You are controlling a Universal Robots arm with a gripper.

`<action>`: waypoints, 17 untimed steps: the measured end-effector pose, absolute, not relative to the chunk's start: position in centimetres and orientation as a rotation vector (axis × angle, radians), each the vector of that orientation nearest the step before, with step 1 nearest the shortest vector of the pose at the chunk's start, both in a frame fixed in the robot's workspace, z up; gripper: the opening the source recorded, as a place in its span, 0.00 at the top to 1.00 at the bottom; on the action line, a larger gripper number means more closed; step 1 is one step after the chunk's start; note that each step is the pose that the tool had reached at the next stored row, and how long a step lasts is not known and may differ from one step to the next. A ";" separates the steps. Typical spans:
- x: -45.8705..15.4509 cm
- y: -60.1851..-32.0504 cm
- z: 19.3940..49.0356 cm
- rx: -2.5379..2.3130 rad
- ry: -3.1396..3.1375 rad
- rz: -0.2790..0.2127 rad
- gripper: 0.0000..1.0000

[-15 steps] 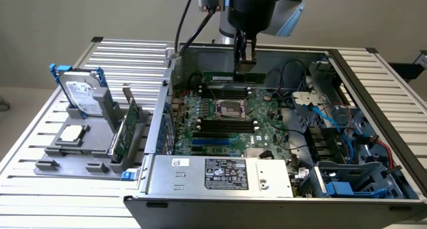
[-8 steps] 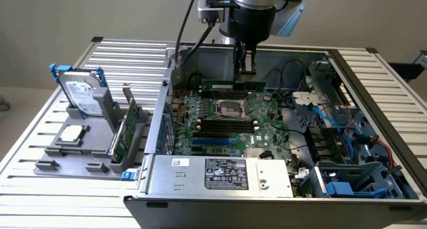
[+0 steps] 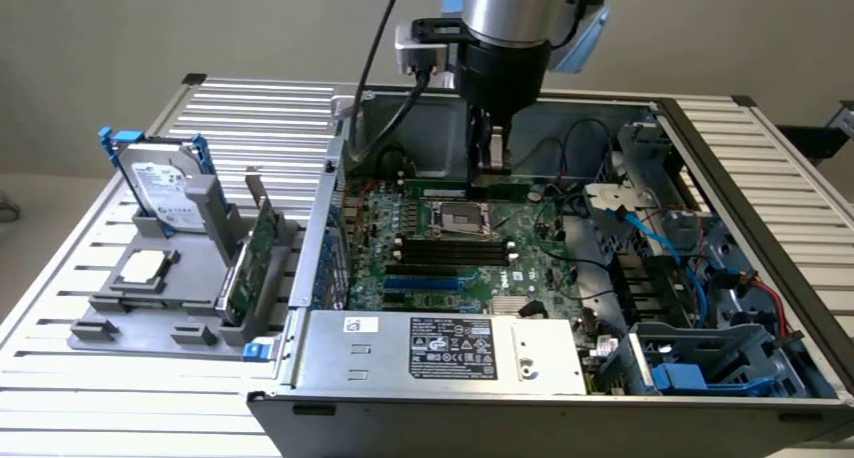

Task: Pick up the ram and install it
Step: 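Insert the ram into the slot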

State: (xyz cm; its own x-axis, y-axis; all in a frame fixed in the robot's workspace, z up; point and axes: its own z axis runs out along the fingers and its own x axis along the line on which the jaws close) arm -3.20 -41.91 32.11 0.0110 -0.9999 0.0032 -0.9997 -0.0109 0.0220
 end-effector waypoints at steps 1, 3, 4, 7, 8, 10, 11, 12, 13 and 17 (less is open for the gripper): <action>-3.2 -42.0 31.9 2.221 -2.196 -0.021 0.86; -3.2 -42.2 31.6 2.226 -2.191 -0.021 0.86; -3.2 -42.2 31.4 2.231 -2.186 -0.021 0.86; -3.2 -42.2 30.8 2.252 -2.165 -0.020 0.86; -3.2 -42.2 30.7 2.255 -2.161 -0.020 0.86; -3.2 -41.9 30.3 2.257 -2.159 -0.020 0.86; -3.2 -41.8 30.1 2.257 -2.159 -0.020 0.86; -3.2 -41.6 29.9 2.257 -2.159 -0.020 0.86; -3.2 -41.5 29.8 2.256 -2.159 -0.020 0.86; -3.2 -41.0 29.0 2.256 -2.159 -0.018 0.86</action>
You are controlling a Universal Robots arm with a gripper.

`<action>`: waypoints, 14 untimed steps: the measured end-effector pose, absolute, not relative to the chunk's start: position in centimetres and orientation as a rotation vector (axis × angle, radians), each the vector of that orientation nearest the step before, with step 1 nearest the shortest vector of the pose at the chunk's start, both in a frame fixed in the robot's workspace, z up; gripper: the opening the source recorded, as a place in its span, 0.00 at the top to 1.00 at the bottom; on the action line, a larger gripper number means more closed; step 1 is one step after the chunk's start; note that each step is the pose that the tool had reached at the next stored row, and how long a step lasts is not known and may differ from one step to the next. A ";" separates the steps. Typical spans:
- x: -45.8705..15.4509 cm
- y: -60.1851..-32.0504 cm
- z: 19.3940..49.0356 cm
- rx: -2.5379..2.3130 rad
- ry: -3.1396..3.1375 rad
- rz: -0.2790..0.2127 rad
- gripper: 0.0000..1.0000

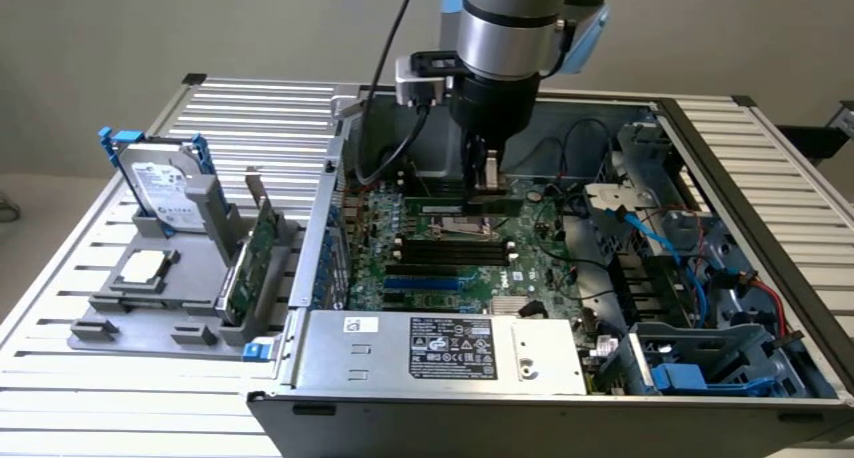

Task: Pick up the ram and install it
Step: 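Insert the ram into the slot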

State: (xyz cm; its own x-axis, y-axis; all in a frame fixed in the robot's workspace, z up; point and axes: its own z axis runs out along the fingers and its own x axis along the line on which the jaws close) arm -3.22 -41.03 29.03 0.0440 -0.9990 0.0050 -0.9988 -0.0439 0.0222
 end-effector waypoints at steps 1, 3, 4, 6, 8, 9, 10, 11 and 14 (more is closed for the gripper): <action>-3.2 -41.0 28.9 2.255 -2.158 -0.018 0.86; -3.2 -40.8 28.6 2.254 -2.157 -0.018 0.86; -3.2 -40.8 28.4 2.253 -2.156 -0.020 0.86; -3.2 -40.8 28.2 2.249 -2.152 -0.026 0.86; -3.2 -40.8 28.1 2.243 -2.146 -0.037 0.86; -3.1 -40.8 28.0 2.241 -2.144 -0.041 0.86; -3.0 -40.8 27.8 2.240 -2.143 -0.043 0.86; -2.9 -40.8 27.7 2.240 -2.143 -0.044 0.86; -2.6 -40.8 27.1 2.239 -2.142 -0.046 0.86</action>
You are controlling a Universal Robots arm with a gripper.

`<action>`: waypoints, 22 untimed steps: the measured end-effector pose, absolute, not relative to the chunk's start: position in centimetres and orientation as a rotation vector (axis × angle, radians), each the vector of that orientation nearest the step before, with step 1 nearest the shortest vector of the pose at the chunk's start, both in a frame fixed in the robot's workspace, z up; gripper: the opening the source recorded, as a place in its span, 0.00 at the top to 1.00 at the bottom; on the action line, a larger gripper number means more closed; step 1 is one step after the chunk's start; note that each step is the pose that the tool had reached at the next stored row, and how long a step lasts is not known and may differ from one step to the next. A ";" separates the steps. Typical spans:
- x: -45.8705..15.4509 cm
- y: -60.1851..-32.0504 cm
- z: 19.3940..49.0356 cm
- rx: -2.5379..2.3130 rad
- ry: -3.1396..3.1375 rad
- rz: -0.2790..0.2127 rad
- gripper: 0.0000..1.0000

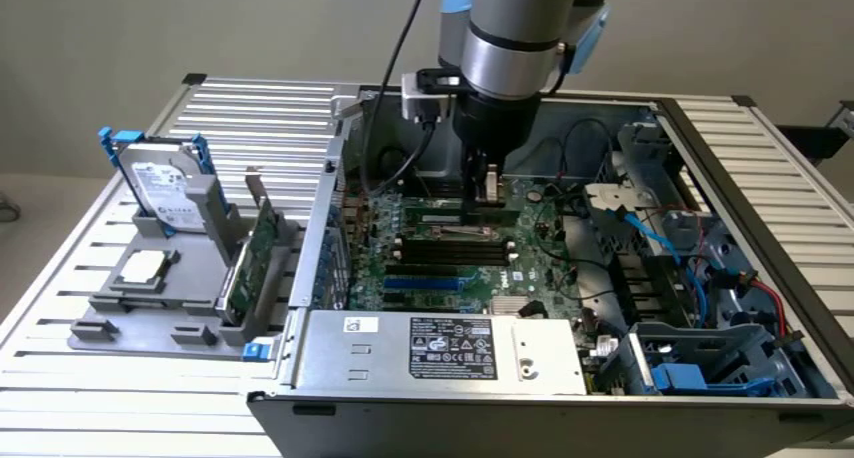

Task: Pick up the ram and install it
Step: 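Insert the ram into the slot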

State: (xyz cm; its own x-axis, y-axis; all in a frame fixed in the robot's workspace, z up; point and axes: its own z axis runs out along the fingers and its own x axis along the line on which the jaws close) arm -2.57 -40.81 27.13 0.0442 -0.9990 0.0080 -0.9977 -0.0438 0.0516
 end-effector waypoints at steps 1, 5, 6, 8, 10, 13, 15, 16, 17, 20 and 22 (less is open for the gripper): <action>-2.5 -40.8 26.9 2.238 -2.142 -0.047 0.86; -2.5 -40.8 26.2 2.236 -2.140 -0.052 0.86; -2.5 -40.8 26.1 2.236 -2.139 -0.053 0.86; -2.5 -40.8 25.7 2.234 -2.137 -0.057 0.86; -2.5 -40.8 25.4 2.233 -2.137 -0.058 0.86; -2.5 -40.8 24.8 2.233 -2.136 -0.059 0.86; -2.5 -40.8 24.5 2.233 -2.136 -0.060 0.86; -2.5 -40.8 24.3 2.233 -2.136 -0.060 0.86; -2.5 -40.8 24.1 2.232 -2.136 -0.060 0.86; -2.5 -40.8 23.6 2.232 -2.135 -0.061 0.86; -2.5 -40.8 23.2 2.231 -2.135 -0.062 0.86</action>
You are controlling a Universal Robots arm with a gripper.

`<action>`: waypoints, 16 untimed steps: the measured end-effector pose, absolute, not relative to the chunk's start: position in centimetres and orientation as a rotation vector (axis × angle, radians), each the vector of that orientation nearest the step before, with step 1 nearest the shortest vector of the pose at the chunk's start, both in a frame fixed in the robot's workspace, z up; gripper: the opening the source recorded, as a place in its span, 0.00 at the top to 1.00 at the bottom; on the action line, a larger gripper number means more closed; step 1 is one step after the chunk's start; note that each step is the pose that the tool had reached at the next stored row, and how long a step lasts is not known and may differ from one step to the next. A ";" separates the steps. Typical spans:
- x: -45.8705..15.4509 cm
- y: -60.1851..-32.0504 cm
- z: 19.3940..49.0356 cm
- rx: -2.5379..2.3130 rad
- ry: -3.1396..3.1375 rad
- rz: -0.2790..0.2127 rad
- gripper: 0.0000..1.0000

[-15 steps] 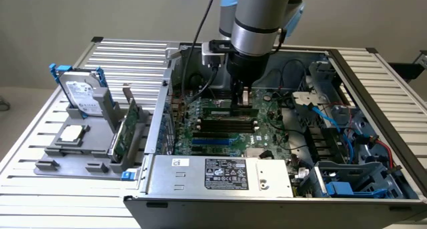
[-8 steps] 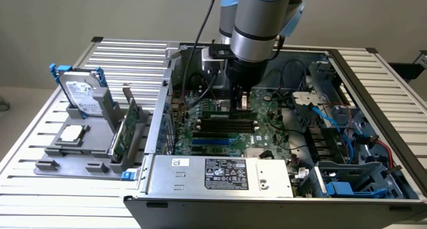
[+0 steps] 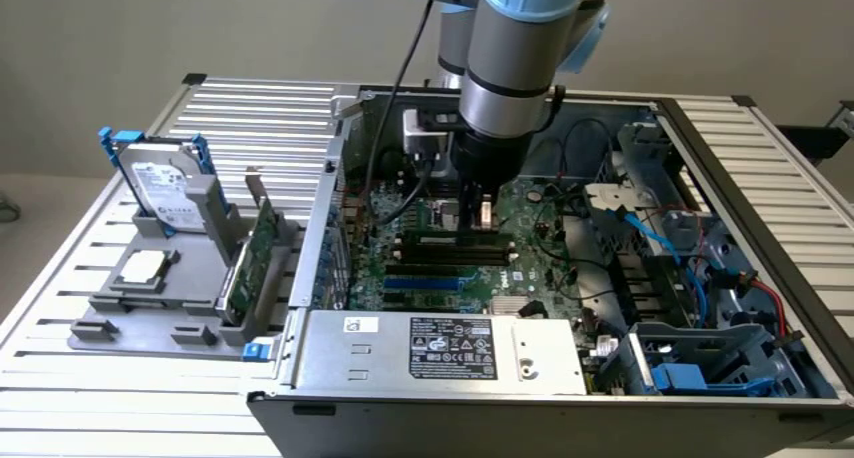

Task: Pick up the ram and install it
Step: 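Insert the ram into the slot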

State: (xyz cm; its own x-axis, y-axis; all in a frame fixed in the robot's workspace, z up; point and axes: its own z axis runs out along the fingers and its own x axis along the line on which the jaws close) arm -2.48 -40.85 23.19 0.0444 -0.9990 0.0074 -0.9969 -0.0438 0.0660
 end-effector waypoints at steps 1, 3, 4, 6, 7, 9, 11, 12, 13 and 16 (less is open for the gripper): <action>-2.5 -40.9 23.0 2.231 -2.135 -0.063 0.86; -2.5 -40.9 22.6 2.231 -2.134 -0.064 0.86; -2.5 -40.9 22.5 2.230 -2.134 -0.064 0.86; -2.5 -40.9 22.5 2.230 -2.134 -0.064 0.86; -2.5 -40.9 22.5 2.230 -2.134 -0.064 0.86; -2.5 -40.9 22.5 2.230 -2.134 -0.064 0.86; -2.5 -40.9 22.5 2.230 -2.134 -0.064 0.86; -2.5 -40.9 22.5 2.230 -2.134 -0.064 0.86; -2.5 -40.9 22.5 2.231 -2.134 -0.064 0.86; -2.5 -40.9 22.5 2.232 -2.135 -0.061 0.86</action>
State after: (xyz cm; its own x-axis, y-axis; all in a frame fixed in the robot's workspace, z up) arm -2.48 -40.87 22.53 0.0444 -0.9990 0.0075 -0.9969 -0.0438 0.0652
